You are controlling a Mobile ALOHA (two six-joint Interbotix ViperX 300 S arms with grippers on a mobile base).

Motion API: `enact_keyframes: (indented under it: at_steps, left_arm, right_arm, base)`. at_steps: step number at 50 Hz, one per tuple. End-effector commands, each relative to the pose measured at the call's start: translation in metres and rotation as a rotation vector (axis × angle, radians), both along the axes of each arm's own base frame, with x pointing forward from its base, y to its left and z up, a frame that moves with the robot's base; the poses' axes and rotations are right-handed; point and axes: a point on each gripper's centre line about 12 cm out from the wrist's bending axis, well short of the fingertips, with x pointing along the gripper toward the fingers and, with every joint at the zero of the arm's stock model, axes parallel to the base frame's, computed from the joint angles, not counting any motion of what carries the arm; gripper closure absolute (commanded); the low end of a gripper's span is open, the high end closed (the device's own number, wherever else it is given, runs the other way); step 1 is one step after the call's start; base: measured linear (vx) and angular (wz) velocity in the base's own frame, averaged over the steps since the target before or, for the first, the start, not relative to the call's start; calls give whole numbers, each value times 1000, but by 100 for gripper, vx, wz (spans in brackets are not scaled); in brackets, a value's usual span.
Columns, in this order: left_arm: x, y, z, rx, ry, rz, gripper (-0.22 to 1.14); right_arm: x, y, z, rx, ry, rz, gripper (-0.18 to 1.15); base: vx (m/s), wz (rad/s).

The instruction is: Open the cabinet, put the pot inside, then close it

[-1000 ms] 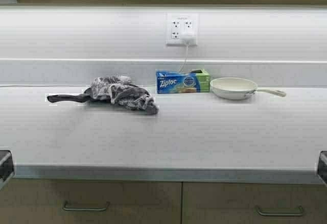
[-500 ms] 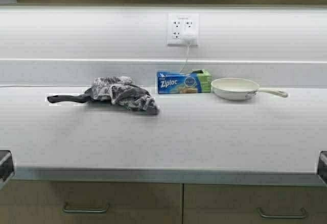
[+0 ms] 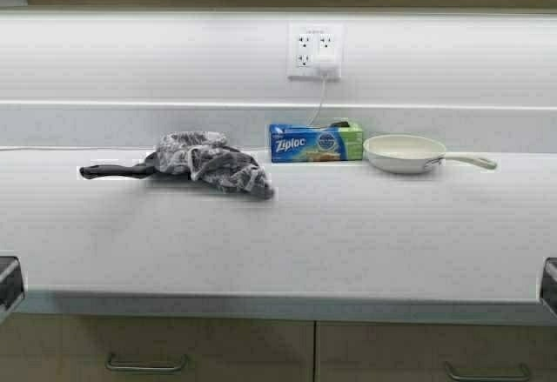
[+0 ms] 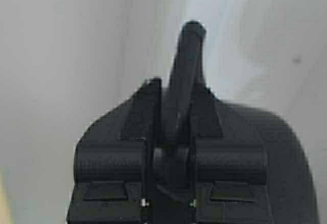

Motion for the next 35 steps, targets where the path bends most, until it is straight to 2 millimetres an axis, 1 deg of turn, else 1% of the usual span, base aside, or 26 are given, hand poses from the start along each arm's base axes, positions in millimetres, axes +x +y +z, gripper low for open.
enact_keyframes:
  at_steps: [1,6,11,18,22,26,31,35]
  left_arm:
    - [4,-29,34,-32,-72,-65,90]
    - [20,-30,34,-41,-65,-66,90]
    - [20,-30,35,-53,-60,-66,90]
    - [20,-29,34,-72,-47,-67,90]
    - [15,-32,26,-97,-22,-77,90]
    - [11,-37,14,-117,1,-81,90]
    - [14,-40,1,-119,6,-70,90]
    - [17,-40,-4,-113,3,-63,90]
  right_arm:
    - [10,22,26,-23,-54,51,90]
    - [25,20,27,-31,-43,43,90]
    - [36,17,25,-30,-17,34,90]
    - [40,10,22,-22,9,23,90]
    - [37,7,22,-20,14,21,90]
    - [34,6,18,-21,25,21,90]
    - [35,2,12,-23,39,13,90]
    - [37,-3,8,-26,48,1,90]
  base:
    - [5,1]
    - [5,1]
    - [4,1]
    - [6,1]
    - [6,1]
    - [5,1]
    - [5,2]
    - [4,2]
